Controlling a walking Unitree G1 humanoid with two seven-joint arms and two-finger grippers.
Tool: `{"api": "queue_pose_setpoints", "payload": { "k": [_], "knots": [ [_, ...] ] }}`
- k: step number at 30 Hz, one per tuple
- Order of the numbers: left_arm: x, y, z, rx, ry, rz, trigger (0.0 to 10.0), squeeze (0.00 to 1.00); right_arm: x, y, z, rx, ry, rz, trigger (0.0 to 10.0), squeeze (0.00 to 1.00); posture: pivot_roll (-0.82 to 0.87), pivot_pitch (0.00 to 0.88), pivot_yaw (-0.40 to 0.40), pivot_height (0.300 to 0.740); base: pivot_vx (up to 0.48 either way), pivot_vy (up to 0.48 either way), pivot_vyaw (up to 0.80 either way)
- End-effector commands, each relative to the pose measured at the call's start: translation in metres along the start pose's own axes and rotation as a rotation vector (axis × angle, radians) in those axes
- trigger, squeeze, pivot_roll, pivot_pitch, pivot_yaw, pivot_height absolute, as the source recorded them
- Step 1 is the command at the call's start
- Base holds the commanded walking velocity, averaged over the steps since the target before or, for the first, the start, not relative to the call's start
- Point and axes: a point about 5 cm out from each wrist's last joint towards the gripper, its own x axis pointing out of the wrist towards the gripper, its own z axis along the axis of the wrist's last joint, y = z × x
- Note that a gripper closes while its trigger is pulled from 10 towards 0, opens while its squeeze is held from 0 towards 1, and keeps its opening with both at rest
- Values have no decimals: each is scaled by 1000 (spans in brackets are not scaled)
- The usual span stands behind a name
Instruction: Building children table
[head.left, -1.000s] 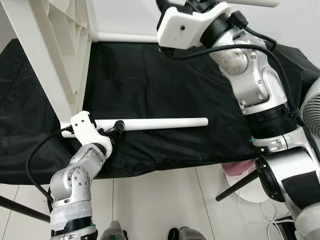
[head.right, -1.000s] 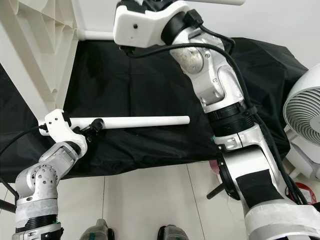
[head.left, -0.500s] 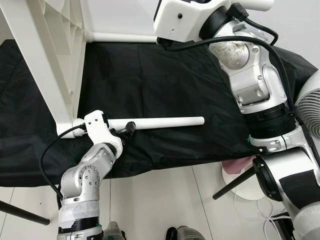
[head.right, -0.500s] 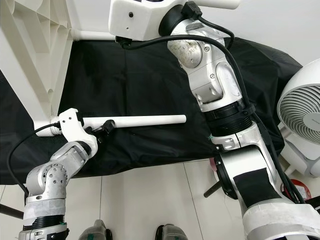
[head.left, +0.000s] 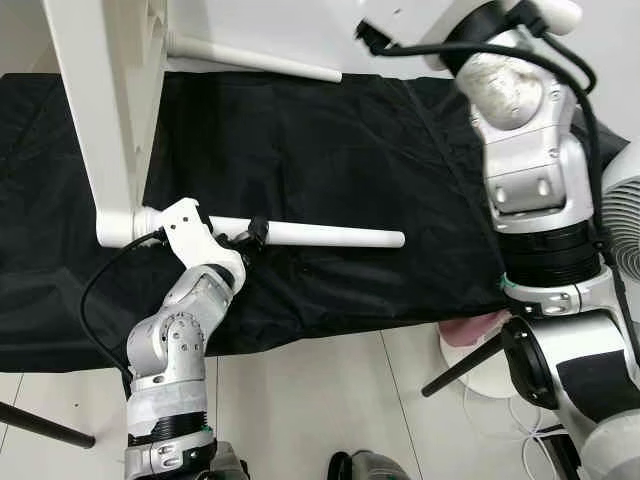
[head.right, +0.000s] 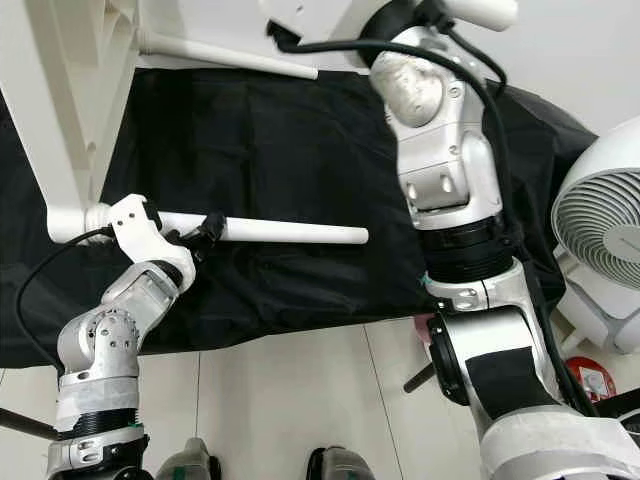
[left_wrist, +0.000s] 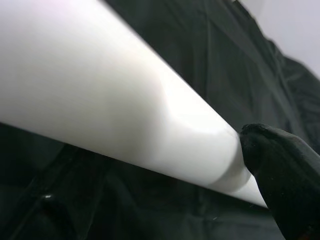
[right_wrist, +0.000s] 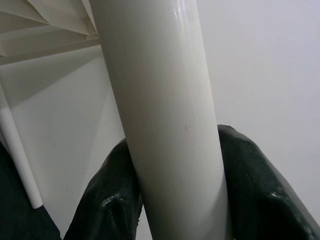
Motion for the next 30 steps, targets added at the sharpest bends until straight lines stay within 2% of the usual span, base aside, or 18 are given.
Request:
{"api": "queue_pose_setpoints", "payload": {
  "k": [1, 7, 9, 10, 11, 12, 13, 15, 24, 26, 29, 30],
  "knots": [
    [3, 8, 9, -29, -47, 125, 10000, 0, -12, -43, -8, 176, 30, -268, 0, 0, 14, 44, -7, 740, 0, 0, 0],
    [8, 5, 18, -76, -104, 148, 10000, 0, -13, -44, -9, 181, 39, -265, 0, 0, 14, 44, -7, 740, 0, 0, 0],
    [15, 0, 30, -167, -183, 173, 10000, 0, -13, -44, -9, 190, 44, -263, 0, 0, 17, 44, -11, 740, 0, 0, 0],
    [15, 0, 30, -167, -183, 173, 10000, 0, -13, -44, -9, 190, 44, -263, 0, 0, 17, 44, -11, 740, 0, 0, 0],
    [18, -8, 38, -211, -230, 155, 0, 0, -13, -45, -9, 190, 46, -265, 0, 0, 16, 43, -10, 740, 0, 0, 0],
    [19, -14, 44, -232, -272, 143, 0, 0, -13, -45, -9, 193, 47, -265, 0, 0, 15, 42, -8, 740, 0, 0, 0],
    [19, -14, 44, -232, -272, 143, 0, 0, -13, -45, -9, 193, 47, -265, 0, 0, 15, 42, -8, 740, 0, 0, 0],
    [15, -23, 52, -186, -338, 102, 0, 0, -14, -46, -10, 193, 57, -269, 0, 0, 12, 43, -1, 740, 0, 0, 0],
    [3, -41, 67, -168, -453, -18, 0, 0, -17, -47, -14, 210, 72, -276, 0, 0, 11, 42, 3, 740, 0, 0, 0],
    [-8, -59, 84, -93, -553, -127, 0, 0, -19, -51, -13, 232, 61, -311, 0, 0, 20, 40, -4, 740, 0, 0, 0],
    [-12, -66, 90, -65, -590, -171, 0, 0, -20, -52, -14, 242, 59, -327, 0, 0, 20, 40, -4, 740, 0, 0, 0],
    [-26, -88, 111, -20, -679, -308, 0, 0, -29, -54, -22, 288, 84, -409, 0, 0, 33, 36, -12, 740, 0, 0, 0]
  ]
}}
